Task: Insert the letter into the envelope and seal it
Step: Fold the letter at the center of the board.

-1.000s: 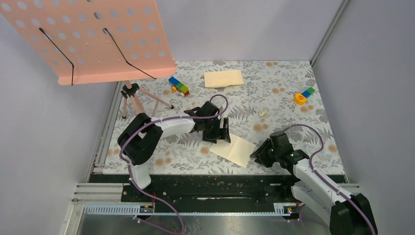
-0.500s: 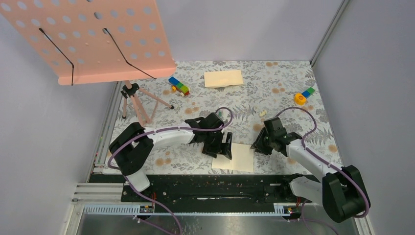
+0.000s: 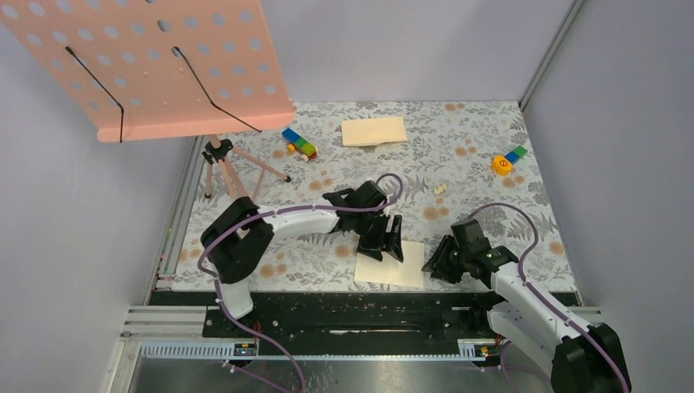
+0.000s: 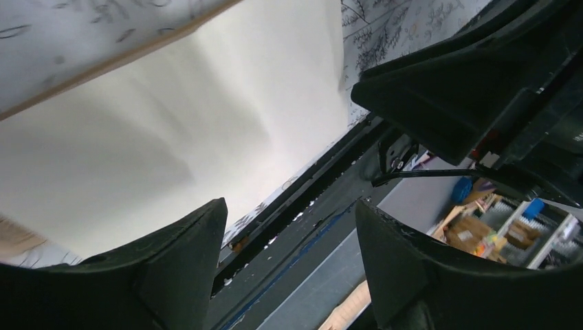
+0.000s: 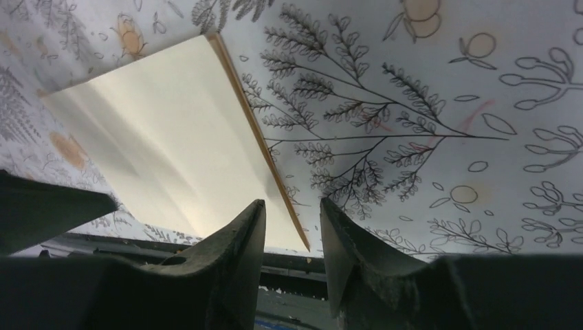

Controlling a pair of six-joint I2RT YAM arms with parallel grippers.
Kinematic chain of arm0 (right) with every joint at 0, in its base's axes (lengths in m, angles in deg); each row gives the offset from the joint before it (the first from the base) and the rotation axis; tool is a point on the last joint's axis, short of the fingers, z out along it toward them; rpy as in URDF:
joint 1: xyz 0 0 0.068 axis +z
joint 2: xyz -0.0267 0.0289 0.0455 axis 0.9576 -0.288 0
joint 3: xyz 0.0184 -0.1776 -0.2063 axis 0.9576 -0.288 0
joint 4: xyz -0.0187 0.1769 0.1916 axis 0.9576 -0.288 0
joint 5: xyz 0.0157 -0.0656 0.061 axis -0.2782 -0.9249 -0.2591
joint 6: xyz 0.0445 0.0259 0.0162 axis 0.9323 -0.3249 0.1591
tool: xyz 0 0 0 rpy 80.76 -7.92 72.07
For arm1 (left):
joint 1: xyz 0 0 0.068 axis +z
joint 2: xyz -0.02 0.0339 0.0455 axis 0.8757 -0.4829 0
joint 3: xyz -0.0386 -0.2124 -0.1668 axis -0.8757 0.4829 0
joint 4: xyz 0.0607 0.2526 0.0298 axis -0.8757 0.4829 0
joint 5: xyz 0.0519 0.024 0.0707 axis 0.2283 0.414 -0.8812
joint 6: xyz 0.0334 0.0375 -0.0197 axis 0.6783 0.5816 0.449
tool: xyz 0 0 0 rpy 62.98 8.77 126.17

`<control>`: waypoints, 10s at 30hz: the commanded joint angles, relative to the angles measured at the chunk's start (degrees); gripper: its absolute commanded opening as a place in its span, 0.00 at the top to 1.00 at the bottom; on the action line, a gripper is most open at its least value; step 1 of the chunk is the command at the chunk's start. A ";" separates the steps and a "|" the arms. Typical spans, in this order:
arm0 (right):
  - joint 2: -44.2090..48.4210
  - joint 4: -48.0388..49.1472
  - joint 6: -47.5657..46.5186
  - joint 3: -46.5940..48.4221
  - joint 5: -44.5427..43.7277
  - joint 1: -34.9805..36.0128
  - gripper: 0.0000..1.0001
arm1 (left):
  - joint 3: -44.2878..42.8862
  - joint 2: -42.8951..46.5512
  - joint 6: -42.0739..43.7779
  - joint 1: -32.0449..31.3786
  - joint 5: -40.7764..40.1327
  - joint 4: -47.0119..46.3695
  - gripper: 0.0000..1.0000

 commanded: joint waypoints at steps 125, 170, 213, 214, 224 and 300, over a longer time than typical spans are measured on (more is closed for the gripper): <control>-0.91 18.62 -3.56 1.04 23.53 -5.97 0.57 | -5.32 -12.96 5.94 0.50 4.51 0.46 0.29; -9.81 18.27 -10.52 6.42 20.11 -6.68 0.75 | -5.44 -13.63 7.34 0.53 6.25 1.11 0.29; 12.70 0.32 -7.92 2.61 9.60 -6.74 1.00 | 9.96 4.13 2.17 4.55 -9.33 -0.73 0.77; 12.63 0.40 -7.81 2.68 9.92 -6.80 1.00 | 9.79 3.22 2.17 4.54 -9.11 -1.08 0.78; 15.47 1.14 -7.74 3.00 14.73 -6.33 1.00 | 8.36 -2.25 2.99 4.53 -8.07 -2.96 0.80; -35.06 32.54 -4.78 12.81 23.15 16.47 1.00 | 3.58 -1.84 5.95 8.67 -1.84 3.75 0.76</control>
